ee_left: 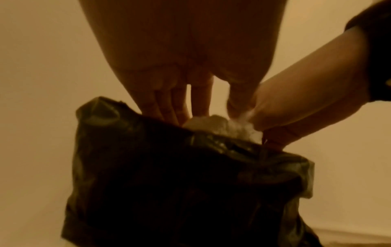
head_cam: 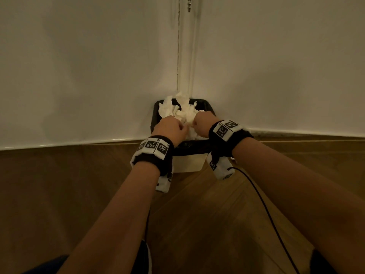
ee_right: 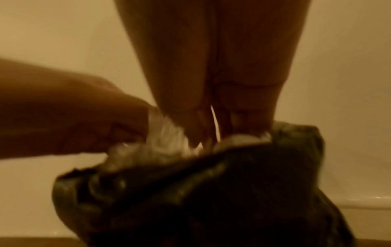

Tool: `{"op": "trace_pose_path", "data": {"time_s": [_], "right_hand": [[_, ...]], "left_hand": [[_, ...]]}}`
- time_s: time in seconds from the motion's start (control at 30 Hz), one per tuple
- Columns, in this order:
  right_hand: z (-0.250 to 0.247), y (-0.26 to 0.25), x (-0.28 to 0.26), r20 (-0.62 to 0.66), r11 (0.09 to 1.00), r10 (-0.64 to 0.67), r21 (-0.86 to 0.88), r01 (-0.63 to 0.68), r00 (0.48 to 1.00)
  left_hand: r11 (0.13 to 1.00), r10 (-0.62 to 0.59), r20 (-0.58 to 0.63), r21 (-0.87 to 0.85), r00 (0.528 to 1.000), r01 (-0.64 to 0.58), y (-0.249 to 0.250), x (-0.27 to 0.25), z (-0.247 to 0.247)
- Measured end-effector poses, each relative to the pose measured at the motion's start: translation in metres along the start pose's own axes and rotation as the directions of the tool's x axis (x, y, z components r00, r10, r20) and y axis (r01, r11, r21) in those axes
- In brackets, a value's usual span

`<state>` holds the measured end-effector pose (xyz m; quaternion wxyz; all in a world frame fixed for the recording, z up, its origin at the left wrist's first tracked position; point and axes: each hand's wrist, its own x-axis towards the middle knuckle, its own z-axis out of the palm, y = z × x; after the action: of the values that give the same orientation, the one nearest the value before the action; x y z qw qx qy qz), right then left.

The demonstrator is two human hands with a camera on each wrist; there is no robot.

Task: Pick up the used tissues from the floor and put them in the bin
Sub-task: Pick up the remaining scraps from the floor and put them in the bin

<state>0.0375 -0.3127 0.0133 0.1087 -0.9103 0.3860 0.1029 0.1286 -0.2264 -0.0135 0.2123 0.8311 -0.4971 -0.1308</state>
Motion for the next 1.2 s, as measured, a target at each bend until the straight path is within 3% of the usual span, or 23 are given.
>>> {"op": "trace_pose_path", "data": {"time_s": [0.07,0.17,0.3,0.43,0.5,0.6,0.7,0.8,0.9,1.0,1.1,1.2], "right_hand": [[0.001,-0.005,0.001,0.166,1.000,0.012,-0.022,-0.009,0.986],[0.002,-0.011,0.004,0.388,1.000,0.014,0.004,-0.017,0.921],[0.007,-0.012,0.007,0.420,1.000,0.009,-0.027,0.002,0.907],[0.019,-0.015,0.011,0.419,1.000,-0.022,0.005,0.021,0.908],[0.020,-0.013,0.012,0.375,0.998,-0.056,0.048,0.041,0.925],[0.015,-0.004,0.007,0.278,0.997,-0.070,0.042,0.061,0.958],[0.016,0.004,0.000,0.161,0.999,-0.024,-0.043,0.031,0.987],[0.021,0.011,-0.010,-0.025,0.995,-0.013,-0.101,0.011,1.000],[0.020,0.023,-0.018,-0.209,0.998,-0.034,-0.050,0.024,0.977],[0.012,0.043,-0.022,-0.370,0.999,0.016,0.044,0.000,0.929],[0.004,0.078,-0.027,-0.434,0.976,0.152,0.208,-0.065,0.888],[0.008,0.120,-0.032,-0.426,0.932,0.276,0.337,-0.132,0.861]], "left_hand": [[0.999,-0.010,0.070,-0.041,0.997,0.013,0.000,0.001,-0.001],[1.000,0.019,0.170,0.004,0.985,-0.020,-0.002,0.005,-0.003],[0.988,0.043,0.230,0.134,0.972,-0.075,-0.004,0.013,-0.002],[0.962,-0.037,0.319,0.267,0.947,-0.052,0.001,0.023,0.000],[0.950,-0.070,0.311,0.312,0.948,-0.032,0.004,0.025,0.003],[0.942,-0.085,0.189,0.336,0.978,0.017,0.008,0.024,0.006],[0.965,-0.096,0.027,0.246,0.995,0.087,0.007,0.020,0.004],[0.991,-0.085,-0.161,0.088,0.983,0.100,0.009,0.011,0.000],[0.994,-0.040,-0.319,-0.107,0.947,0.006,0.023,0.002,0.001],[0.957,0.080,-0.429,-0.220,0.900,-0.190,0.044,-0.004,0.006],[0.898,0.220,-0.463,-0.247,0.858,-0.363,0.069,-0.009,0.017],[0.865,0.307,-0.420,-0.251,0.854,-0.435,0.093,-0.010,0.037]]}}
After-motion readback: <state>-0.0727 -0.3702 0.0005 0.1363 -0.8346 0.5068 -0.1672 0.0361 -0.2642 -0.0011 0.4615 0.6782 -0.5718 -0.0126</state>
